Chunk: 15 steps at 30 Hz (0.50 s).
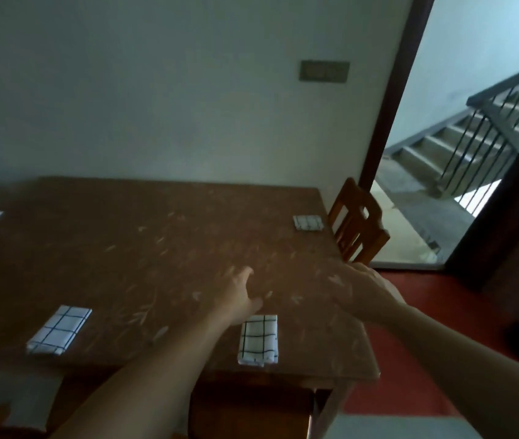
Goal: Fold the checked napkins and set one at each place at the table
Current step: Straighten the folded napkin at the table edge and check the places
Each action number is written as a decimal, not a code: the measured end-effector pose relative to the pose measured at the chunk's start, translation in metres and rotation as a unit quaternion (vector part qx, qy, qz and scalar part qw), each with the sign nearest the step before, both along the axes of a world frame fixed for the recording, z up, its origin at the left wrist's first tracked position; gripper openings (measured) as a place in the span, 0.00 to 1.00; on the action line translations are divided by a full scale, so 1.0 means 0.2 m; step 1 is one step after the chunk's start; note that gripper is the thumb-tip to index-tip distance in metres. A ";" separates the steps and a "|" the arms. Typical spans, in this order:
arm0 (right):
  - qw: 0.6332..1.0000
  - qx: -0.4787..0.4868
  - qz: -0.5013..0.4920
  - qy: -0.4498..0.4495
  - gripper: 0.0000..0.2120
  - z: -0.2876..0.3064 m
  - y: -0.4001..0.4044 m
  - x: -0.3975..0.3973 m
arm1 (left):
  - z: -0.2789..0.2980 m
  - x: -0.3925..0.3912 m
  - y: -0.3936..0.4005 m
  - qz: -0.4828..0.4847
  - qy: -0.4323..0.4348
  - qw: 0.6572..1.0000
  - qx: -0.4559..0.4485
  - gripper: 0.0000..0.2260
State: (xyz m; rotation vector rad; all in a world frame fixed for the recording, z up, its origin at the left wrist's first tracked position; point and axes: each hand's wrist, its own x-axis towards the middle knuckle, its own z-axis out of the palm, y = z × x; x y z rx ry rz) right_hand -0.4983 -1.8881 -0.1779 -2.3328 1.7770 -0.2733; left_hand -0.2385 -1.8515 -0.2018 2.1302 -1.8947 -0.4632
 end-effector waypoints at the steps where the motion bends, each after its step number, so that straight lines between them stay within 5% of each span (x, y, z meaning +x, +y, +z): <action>1: 1.000 -0.009 0.005 -0.008 0.15 0.03 0.00 -0.08 | 0.03 -0.07 0.03 0.008 -0.007 1.000 -0.005 0.28; 15: 0.996 -0.019 0.066 -0.055 0.24 0.16 -0.17 -1.14 | 0.26 -1.19 -0.04 0.062 -0.032 0.997 -0.042 0.27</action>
